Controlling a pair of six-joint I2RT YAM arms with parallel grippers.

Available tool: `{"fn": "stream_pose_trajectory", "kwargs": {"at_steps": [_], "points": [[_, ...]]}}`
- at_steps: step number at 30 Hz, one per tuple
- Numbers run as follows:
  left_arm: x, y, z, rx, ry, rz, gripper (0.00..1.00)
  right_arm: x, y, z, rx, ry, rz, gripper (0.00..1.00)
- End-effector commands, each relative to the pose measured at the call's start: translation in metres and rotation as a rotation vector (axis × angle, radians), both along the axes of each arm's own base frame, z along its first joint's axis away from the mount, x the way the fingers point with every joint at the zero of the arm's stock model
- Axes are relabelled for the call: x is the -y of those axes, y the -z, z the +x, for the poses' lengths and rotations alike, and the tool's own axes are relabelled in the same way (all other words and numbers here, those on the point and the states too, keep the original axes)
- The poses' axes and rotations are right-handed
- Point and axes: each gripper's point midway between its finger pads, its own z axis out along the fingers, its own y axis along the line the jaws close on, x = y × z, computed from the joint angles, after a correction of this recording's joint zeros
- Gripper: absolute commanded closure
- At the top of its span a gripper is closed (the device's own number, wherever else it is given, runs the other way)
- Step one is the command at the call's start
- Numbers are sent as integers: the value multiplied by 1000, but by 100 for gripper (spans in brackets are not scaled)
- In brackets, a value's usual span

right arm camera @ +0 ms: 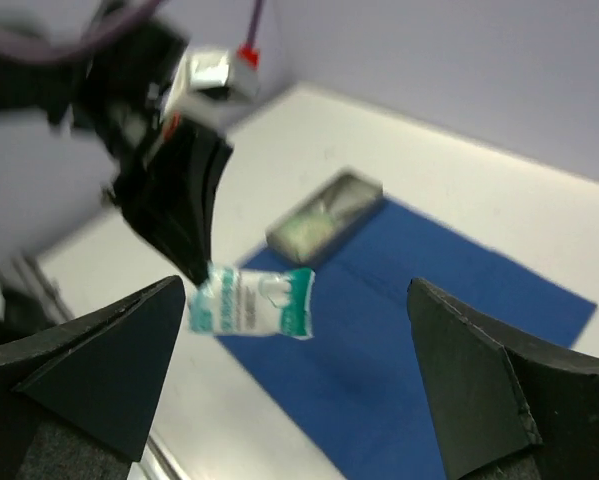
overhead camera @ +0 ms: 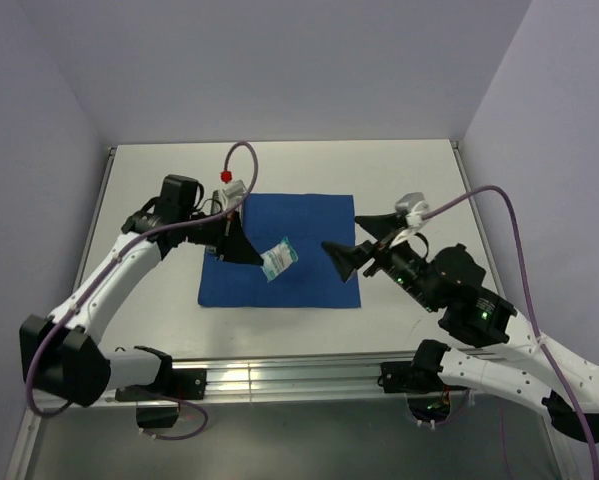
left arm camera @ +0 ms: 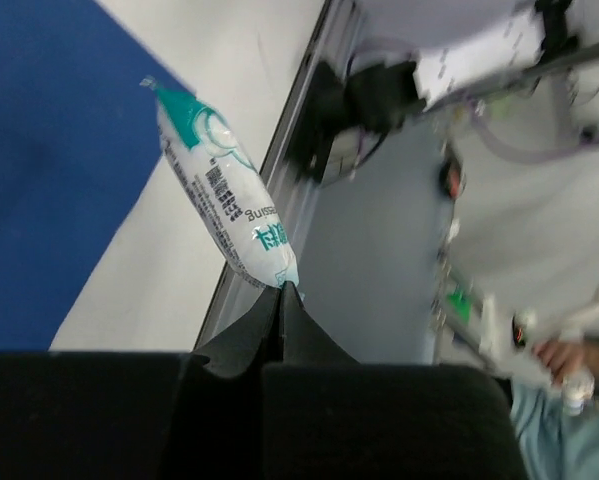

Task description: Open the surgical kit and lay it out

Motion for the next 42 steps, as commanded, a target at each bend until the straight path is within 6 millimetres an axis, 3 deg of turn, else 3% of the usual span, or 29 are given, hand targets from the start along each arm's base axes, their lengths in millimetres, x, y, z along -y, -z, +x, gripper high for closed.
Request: {"fn": "stream_pose_trajectory", "kwargs": {"at_steps": [1, 5, 8, 19, 27, 42], "points": [[-7, 11, -41, 8, 238, 11, 100, -12, 80, -14, -82, -134, -389, 0], [-1, 20, -61, -65, 347, 1, 100, -43, 120, -39, -55, -304, -626, 0], [2, 19, -68, -81, 389, -20, 100, -56, 136, -52, -28, -393, -733, 0], [14, 24, -86, -177, 444, -23, 100, -87, 140, -90, 99, -644, -841, 0], [18, 17, -88, -209, 456, -46, 100, -101, 151, -102, 143, -745, -876, 0], [18, 10, -94, -232, 468, -85, 100, -116, 160, -90, 187, -697, -921, 6]]}}
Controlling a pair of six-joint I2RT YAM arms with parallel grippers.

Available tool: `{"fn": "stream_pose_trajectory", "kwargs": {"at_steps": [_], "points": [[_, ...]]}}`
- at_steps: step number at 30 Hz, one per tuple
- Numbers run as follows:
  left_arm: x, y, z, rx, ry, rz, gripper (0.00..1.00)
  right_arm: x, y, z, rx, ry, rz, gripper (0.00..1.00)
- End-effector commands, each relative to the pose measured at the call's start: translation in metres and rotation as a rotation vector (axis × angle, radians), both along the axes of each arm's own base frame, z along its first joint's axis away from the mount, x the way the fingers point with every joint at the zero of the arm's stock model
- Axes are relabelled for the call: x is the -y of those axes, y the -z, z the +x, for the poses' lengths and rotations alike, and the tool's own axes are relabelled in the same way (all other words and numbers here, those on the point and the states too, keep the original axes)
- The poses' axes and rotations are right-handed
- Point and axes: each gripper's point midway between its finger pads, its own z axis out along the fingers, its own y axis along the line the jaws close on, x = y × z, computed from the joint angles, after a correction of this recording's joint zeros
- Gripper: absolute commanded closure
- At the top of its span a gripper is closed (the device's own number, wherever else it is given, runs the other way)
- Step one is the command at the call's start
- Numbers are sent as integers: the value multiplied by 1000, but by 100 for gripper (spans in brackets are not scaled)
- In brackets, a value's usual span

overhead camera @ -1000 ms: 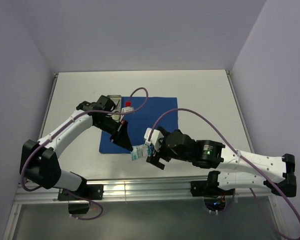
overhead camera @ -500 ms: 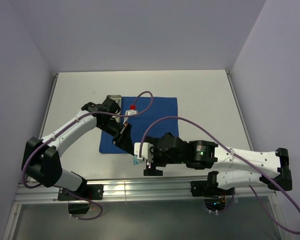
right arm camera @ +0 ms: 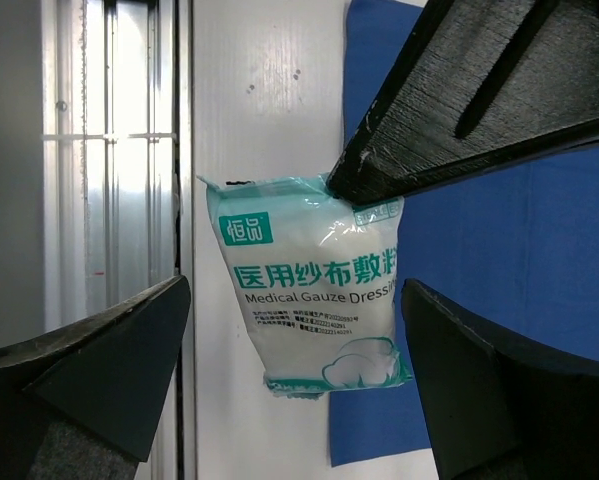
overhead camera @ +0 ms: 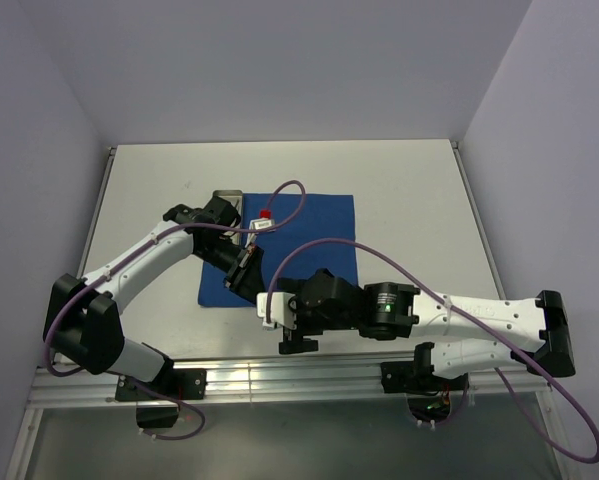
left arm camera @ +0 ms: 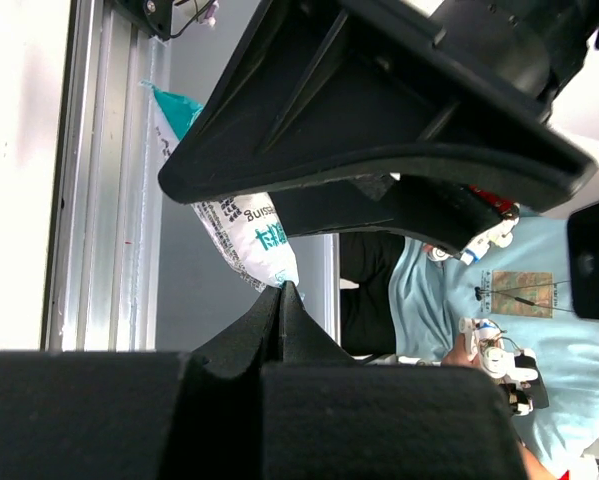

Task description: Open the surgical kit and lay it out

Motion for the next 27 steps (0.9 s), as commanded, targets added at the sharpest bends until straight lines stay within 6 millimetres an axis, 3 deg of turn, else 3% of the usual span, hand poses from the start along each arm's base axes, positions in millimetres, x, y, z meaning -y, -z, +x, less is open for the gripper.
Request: {"fn": "stream_pose_trajectory", "kwargs": {"at_steps": [1, 21, 24, 25, 27], "points": [[3, -18, -3, 5, 17, -69, 100, -12, -18, 4, 58, -8, 47, 7], [3, -23, -3, 26, 10, -108, 100, -1, -24, 15, 131, 39, 68, 43], [1, -24, 5, 38, -13, -116, 86, 2, -21, 16, 132, 49, 66, 46], [-2, -25, 12, 41, -41, -117, 66, 2, -23, 17, 131, 54, 73, 46], [-6, -27, 24, 71, -81, -119, 50, 4, -19, 17, 129, 61, 72, 48]]}}
